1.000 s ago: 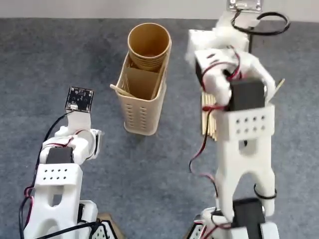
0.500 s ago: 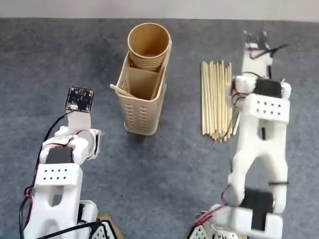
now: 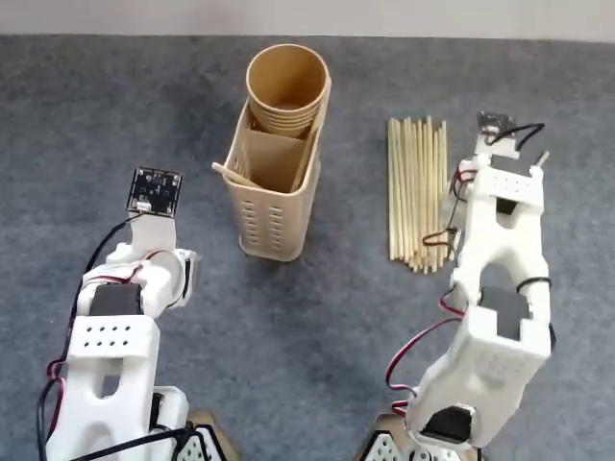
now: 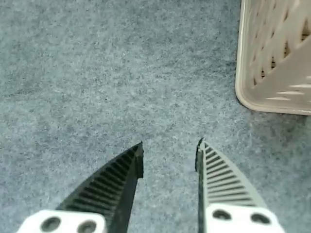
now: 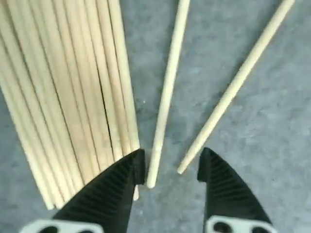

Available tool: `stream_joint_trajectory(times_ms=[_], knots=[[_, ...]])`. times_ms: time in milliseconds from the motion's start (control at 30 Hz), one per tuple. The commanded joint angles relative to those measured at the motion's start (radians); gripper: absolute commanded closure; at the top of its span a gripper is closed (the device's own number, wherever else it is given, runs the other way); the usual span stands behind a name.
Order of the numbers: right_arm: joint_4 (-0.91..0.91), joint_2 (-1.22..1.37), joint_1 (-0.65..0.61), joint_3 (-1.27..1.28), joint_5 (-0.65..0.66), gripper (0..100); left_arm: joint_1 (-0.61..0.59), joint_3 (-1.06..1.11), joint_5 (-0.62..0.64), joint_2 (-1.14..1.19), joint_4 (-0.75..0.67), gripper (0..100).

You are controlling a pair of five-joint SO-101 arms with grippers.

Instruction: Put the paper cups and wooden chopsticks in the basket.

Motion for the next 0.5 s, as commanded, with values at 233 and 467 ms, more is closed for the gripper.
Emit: stream_joint_trajectory(times_ms=[233,467], knots=[[-0.045,0.019,0.016,-0.062,-0.017,68.3,0.013,-0.005,0.006,-0.021,-0.014,80],[-0.174,0.133,0.019,-0.073,0.018,68.3,0.013,-0.005,0.006,-0.021,-0.014,80]])
